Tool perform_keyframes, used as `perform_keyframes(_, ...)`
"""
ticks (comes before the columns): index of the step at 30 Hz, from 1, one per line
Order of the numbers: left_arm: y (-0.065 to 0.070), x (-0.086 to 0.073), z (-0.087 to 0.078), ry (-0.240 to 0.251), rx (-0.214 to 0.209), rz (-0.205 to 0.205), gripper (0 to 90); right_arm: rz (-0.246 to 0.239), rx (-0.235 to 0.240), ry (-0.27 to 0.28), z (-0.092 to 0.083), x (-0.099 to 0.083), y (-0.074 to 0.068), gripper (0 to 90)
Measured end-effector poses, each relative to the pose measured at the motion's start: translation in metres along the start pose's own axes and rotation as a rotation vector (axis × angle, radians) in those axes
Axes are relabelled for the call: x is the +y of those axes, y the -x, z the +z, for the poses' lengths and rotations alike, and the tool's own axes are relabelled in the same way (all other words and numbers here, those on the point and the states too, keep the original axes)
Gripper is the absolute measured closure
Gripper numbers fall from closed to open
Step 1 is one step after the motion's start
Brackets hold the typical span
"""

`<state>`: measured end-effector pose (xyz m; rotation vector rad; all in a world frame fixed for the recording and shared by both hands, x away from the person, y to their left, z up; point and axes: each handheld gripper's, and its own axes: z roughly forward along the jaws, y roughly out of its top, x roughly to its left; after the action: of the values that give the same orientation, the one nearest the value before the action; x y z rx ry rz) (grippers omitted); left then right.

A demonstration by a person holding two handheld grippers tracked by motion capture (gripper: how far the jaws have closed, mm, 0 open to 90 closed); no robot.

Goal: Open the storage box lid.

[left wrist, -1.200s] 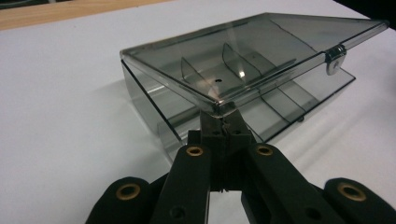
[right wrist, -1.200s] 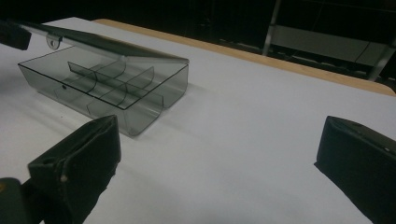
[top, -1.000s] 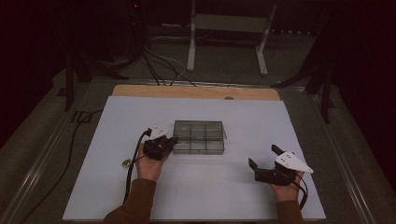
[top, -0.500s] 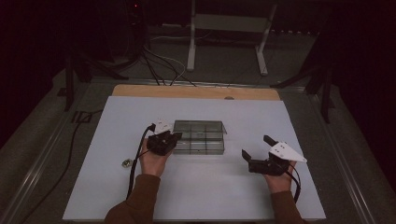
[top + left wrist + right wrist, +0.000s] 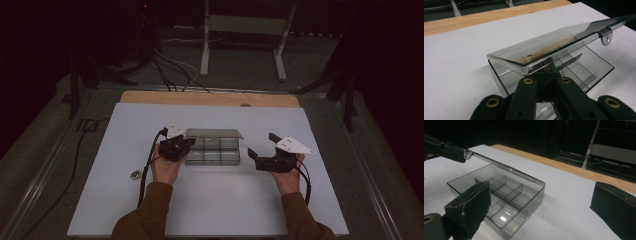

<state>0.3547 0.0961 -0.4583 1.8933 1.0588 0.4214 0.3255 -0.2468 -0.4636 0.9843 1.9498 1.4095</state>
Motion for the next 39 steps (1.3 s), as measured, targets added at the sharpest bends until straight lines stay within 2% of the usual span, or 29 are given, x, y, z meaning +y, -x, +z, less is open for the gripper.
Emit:
perform_keyframes(8, -0.002, 0.004, 0.002, 0.011, 0.009, -0.014, 90.0, -0.034, 0.036, -0.015, 0.021, 0.013, -0.004, 7.1)
perform_keyframes(11, -0.003, 0.006, 0.003, 0.008, 0.014, -0.008, 90.0, -0.047, 0.042, -0.042, 0.03, 0.015, -0.006, 15.0)
perform_keyframes(16, -0.004, 0.01, 0.004, 0.012, 0.022, -0.008, 90.0, -0.059, 0.048, -0.078, 0.046, 0.014, -0.008, 19.3)
perform_keyframes(21, -0.006, 0.013, 0.003, 0.025, 0.027, -0.024, 90.0, -0.069, 0.049, -0.1, 0.059, 0.013, -0.008, 26.0)
perform_keyframes(32, -0.009, 0.017, 0.002, 0.032, 0.032, -0.033, 90.0, -0.108, 0.017, -0.145, 0.092, 0.014, -0.007, 38.2)
perform_keyframes(35, -0.009, 0.016, 0.001, 0.028, 0.033, -0.029, 90.0, -0.115, 0.003, -0.14, 0.096, 0.013, -0.008, 40.8)
perform_keyframes(39, -0.01, 0.016, 0.001, 0.026, 0.027, -0.029, 90.0, -0.162, -0.011, -0.151, 0.1, 0.014, -0.01, 47.1)
